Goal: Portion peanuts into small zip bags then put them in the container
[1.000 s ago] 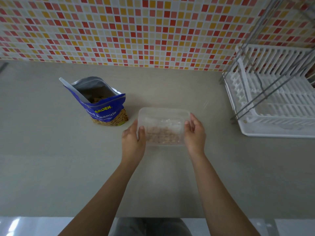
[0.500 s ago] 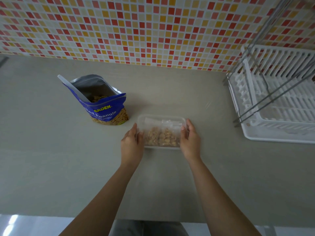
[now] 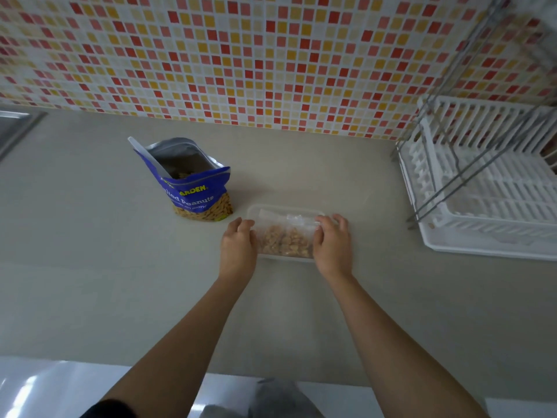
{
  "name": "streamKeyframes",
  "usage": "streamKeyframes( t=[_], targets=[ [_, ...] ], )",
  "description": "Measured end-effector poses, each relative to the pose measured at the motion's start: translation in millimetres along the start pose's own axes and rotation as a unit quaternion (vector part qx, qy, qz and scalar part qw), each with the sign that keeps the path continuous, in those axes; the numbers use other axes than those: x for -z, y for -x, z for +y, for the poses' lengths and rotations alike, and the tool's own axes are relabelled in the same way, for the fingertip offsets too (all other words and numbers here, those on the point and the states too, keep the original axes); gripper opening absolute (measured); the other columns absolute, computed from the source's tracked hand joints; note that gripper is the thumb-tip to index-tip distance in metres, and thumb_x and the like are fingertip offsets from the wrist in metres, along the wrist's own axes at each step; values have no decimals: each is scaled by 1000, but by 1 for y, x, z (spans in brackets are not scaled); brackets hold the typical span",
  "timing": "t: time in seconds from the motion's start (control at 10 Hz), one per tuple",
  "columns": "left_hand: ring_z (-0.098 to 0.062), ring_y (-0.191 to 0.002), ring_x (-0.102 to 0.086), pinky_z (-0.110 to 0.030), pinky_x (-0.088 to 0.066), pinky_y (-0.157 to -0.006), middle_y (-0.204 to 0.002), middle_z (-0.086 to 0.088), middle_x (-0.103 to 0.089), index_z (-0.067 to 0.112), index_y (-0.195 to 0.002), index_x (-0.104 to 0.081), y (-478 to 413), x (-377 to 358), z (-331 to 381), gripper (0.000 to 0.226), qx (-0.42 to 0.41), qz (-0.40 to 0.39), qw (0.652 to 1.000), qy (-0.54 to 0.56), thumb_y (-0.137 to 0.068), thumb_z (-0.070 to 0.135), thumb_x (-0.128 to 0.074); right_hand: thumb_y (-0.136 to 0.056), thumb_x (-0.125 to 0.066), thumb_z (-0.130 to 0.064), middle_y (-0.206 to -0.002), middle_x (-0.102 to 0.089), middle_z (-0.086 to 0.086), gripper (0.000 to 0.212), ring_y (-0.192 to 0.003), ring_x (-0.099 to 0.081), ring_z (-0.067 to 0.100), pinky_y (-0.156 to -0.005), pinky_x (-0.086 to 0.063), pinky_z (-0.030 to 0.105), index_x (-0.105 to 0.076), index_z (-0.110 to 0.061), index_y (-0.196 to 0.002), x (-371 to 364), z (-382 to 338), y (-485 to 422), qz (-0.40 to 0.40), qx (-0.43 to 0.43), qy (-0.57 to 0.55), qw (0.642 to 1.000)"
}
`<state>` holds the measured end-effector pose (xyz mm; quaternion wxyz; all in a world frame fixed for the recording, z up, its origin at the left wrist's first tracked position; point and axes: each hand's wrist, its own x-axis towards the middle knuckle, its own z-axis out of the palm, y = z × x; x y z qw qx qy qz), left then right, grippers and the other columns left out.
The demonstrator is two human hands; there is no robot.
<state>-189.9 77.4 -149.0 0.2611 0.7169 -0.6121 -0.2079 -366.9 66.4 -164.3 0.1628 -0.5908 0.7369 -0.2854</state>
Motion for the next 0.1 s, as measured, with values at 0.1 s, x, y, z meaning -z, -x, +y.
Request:
streamKeyframes(
  t=[0.1],
  targets=[
    [-44,-114,-48,-45,-40,-96,-132,-27,-48,2,-119,-55,-2,2,1,30,-7,-21,999,-38,-92,10,-45,-92,-47,-19,-134,-46,23,27,-119,-48,38,-96,-42,40,-62,-13,-113,1,0,3,9,10,44,999]
  ],
)
